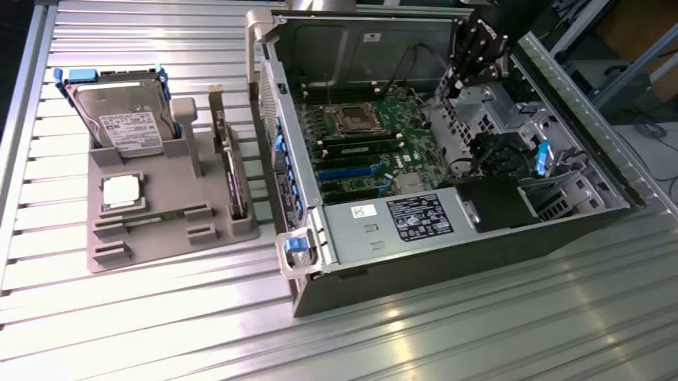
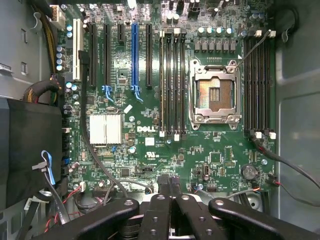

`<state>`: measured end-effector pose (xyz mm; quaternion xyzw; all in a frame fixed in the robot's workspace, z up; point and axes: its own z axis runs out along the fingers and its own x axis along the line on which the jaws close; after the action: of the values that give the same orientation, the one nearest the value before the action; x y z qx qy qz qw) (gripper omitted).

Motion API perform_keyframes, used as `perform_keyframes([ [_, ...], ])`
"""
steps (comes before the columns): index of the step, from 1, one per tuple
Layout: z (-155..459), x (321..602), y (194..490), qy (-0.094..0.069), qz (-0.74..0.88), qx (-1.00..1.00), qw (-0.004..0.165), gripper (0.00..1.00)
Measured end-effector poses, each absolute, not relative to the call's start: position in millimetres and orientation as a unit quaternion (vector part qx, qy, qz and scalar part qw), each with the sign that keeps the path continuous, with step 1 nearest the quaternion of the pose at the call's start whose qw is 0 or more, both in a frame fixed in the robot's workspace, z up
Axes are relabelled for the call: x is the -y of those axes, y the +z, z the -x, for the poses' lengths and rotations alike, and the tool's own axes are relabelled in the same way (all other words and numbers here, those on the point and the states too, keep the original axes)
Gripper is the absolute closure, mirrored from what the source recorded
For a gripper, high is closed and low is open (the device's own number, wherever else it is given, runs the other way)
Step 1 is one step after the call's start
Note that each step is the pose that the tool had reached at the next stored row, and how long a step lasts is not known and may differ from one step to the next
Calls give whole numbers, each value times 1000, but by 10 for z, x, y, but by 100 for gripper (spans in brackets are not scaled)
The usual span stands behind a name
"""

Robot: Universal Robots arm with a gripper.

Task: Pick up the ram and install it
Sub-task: 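Press down the ram until it locks into place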

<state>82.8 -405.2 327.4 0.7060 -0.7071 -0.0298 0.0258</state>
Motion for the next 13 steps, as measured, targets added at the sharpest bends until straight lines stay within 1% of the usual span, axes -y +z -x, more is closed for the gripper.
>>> perform_keyframes([
  [7,-828,4052,3274,-30,-706,707,26,90],
  [13,-829,4052,3274,-31,-655,755,24,90],
])
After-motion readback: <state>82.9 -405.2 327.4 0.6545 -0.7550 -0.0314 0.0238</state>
